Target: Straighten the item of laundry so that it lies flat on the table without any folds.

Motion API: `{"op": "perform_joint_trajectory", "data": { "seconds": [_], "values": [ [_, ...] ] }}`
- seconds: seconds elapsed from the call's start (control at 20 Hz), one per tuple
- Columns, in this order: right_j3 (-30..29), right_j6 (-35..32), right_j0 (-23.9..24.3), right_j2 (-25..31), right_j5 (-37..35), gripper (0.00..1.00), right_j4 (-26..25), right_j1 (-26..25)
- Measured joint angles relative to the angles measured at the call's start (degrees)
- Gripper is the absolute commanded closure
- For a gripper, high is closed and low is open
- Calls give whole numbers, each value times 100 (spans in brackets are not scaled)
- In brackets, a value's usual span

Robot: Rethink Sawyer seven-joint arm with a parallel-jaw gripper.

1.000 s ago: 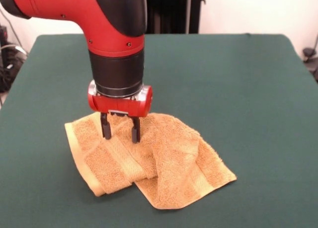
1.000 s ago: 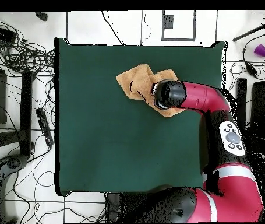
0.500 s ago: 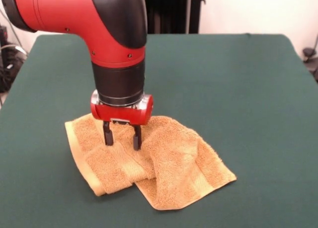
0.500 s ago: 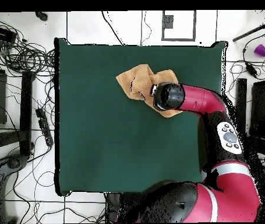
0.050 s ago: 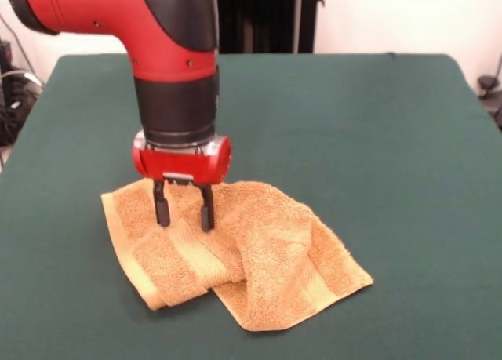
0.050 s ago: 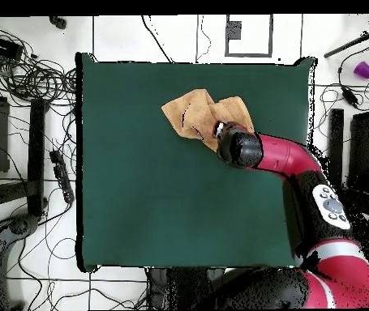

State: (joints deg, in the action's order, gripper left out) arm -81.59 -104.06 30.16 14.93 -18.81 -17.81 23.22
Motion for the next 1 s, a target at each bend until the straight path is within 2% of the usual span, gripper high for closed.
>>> {"op": "perform_joint_trajectory", "data": {
  "seconds": [0.55,0.8,1.0],
  "values": [
    [-1388,0,932,359,498,0,-422,961],
    [-1902,0,1024,360,939,0,-708,1379],
    [-2063,0,1000,368,1076,0,-798,1514]
  ]
}}
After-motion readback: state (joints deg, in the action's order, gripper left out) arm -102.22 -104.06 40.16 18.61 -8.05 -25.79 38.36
